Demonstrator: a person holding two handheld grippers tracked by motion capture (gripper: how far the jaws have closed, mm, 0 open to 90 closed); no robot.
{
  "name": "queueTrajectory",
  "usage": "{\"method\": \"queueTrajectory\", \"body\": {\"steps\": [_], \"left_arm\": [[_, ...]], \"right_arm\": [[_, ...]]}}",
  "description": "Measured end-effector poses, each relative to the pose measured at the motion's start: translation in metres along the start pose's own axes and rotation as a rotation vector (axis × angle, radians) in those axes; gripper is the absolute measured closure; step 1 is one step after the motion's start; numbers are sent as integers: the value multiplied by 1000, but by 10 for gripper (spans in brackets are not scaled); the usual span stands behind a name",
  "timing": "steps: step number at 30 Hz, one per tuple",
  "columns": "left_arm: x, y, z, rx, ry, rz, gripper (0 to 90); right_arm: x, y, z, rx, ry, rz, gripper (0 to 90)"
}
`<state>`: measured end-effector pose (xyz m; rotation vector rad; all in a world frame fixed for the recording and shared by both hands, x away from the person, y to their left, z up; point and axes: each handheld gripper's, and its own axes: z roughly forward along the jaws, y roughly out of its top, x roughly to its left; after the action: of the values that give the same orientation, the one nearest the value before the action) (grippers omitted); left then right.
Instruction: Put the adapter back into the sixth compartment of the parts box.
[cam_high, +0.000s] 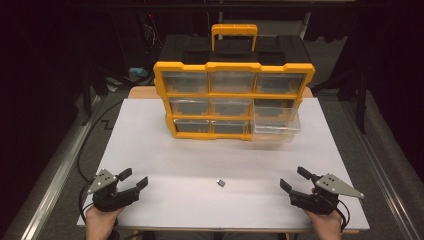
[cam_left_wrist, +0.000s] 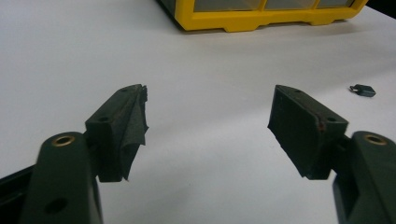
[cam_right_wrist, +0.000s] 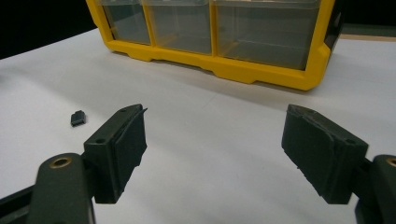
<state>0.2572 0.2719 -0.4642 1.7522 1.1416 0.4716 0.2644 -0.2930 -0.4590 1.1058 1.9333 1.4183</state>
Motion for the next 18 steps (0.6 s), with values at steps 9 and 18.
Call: {"method": "queueTrajectory", "body": {"steps": [9, 18], "left_arm": [[-2, 0, 1, -17, 5, 28, 274], [-3, -1, 2, -6, 6, 43, 261]], "right_arm": [[4, 2, 6, 4, 11, -9, 222], [9, 4, 14, 15, 35, -24, 221]]}}
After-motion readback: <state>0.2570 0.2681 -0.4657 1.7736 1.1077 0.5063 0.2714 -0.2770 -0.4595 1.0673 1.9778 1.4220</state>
